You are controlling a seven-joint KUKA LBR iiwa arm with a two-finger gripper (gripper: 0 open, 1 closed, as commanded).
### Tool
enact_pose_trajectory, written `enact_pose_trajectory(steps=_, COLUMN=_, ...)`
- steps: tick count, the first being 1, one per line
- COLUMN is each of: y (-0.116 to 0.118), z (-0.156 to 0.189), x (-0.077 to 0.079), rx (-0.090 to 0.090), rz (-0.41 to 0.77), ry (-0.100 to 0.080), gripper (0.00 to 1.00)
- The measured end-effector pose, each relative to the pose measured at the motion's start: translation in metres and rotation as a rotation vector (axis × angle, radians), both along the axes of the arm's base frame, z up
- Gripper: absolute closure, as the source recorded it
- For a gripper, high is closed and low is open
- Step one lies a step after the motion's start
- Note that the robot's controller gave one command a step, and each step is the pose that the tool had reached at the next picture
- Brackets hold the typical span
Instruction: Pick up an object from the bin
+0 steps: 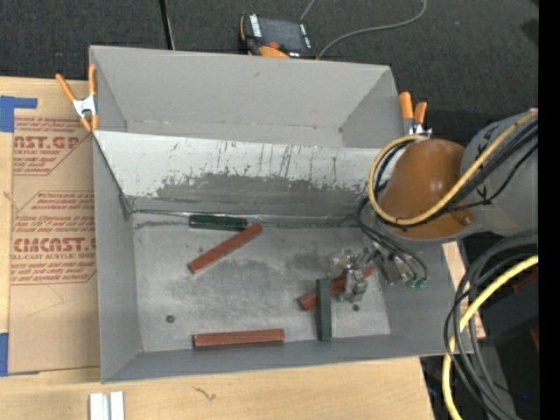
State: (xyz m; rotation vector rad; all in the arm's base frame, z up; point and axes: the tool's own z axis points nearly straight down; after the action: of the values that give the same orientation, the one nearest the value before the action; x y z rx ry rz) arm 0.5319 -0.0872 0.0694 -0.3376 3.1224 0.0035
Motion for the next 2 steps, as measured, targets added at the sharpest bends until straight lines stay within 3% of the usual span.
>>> enact_pose_trajectory(steps=1, y=0.0157, z=-0.0003, x=-0.0241, rx=0.000, rz=0.553, ry=0.000, gripper=1.00)
enact_pose_trajectory(steps=2, y=0.0156, z=-0.0001, x=-0.0239, rx=0.000, rz=0.550, ry=0.000, gripper=0.00)
